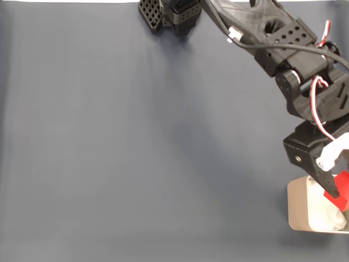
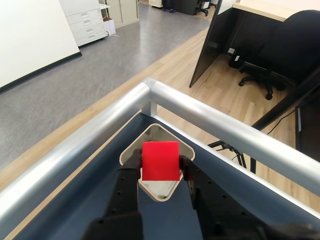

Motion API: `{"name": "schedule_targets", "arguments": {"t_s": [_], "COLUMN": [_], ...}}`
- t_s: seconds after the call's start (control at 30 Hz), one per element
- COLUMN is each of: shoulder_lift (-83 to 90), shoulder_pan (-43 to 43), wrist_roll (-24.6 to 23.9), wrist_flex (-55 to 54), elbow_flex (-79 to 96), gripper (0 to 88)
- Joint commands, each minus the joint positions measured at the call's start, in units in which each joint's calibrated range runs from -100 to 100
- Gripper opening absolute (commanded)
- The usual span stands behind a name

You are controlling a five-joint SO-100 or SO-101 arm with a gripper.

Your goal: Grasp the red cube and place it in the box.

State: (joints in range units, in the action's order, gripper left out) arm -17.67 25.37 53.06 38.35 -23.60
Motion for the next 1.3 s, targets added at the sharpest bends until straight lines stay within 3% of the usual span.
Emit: {"name": "schedule_targets", "arguments": {"t_s": [0.0,1.27], "shoulder_lift": [-0.18,-4.60], "shoulder_pan": [0.34,-1.51], "wrist_roll": [-0.39,-1.03], "wrist_flex": [-0.64,-1.54], "elbow_flex": [-4.05,-6.05], "gripper": [11.1,11.2]}}
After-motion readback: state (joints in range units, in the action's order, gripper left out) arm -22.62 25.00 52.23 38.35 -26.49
